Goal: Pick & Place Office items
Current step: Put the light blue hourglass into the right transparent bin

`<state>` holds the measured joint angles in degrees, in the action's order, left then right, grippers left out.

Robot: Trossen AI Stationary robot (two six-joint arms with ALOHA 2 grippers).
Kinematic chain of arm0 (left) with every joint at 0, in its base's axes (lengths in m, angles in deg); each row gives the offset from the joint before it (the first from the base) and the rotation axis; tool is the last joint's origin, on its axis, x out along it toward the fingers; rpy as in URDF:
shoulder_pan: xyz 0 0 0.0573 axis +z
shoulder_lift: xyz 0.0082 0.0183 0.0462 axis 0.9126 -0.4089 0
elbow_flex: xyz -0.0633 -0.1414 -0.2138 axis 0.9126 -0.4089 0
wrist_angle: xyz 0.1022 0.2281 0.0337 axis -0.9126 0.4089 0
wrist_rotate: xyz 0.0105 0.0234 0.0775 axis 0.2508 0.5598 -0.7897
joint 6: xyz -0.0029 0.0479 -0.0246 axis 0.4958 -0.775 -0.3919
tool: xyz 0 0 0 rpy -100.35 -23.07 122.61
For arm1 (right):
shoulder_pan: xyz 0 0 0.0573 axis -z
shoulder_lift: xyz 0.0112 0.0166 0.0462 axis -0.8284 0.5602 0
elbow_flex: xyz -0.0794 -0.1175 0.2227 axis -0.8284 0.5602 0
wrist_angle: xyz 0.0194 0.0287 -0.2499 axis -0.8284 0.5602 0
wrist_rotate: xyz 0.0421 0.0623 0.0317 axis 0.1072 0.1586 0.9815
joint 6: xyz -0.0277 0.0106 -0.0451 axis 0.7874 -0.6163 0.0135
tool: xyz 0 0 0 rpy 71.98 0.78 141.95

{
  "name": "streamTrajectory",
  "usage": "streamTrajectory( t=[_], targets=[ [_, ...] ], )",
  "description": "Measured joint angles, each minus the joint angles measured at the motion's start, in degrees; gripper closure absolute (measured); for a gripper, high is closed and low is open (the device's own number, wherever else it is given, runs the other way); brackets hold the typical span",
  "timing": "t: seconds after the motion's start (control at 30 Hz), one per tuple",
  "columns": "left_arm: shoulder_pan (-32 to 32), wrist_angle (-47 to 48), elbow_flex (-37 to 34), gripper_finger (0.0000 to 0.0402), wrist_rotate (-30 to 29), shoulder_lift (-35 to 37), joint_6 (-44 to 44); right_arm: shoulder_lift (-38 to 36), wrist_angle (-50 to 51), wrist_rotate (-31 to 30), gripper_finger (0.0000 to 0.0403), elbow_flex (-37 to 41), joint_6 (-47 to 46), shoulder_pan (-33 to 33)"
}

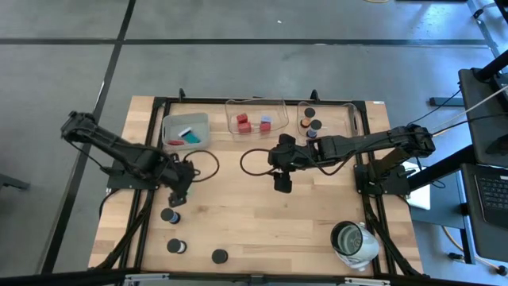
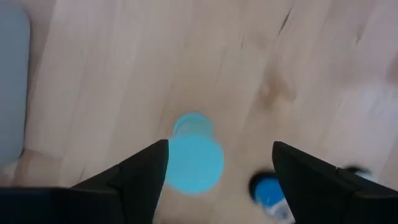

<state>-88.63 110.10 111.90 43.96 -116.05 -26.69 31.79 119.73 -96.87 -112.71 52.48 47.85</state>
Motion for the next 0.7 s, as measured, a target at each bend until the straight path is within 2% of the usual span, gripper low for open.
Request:
streamTrajectory(
  t=[0.1, 0.27, 0.53, 0.7],
  targets=[
    [-2.13, 1.12, 0.00, 0.0115, -0.67, 0.06, 1.31, 0.00, 0.00, -0.02, 0.0140, 0.00, 0.29, 0.00],
    [-4.44, 3.17, 0.00, 0.0115, -6.82, 0.06, 0.00, 0.00, -0.10, -0.04, 0.0140, 0.00, 0.63, 0.00],
    [-5.81, 2.77, -2.30, 0.0115, -4.46, 0.06, -2.10, 0.00, -0.21, -0.04, 0.0140, 0.00, 0.72, 0.00],
    [-5.77, 2.60, -6.08, 0.0115, -3.61, 0.09, -2.15, 0.00, -0.19, -0.02, 0.0140, 0.00, 0.81, 0.00]
  ],
)
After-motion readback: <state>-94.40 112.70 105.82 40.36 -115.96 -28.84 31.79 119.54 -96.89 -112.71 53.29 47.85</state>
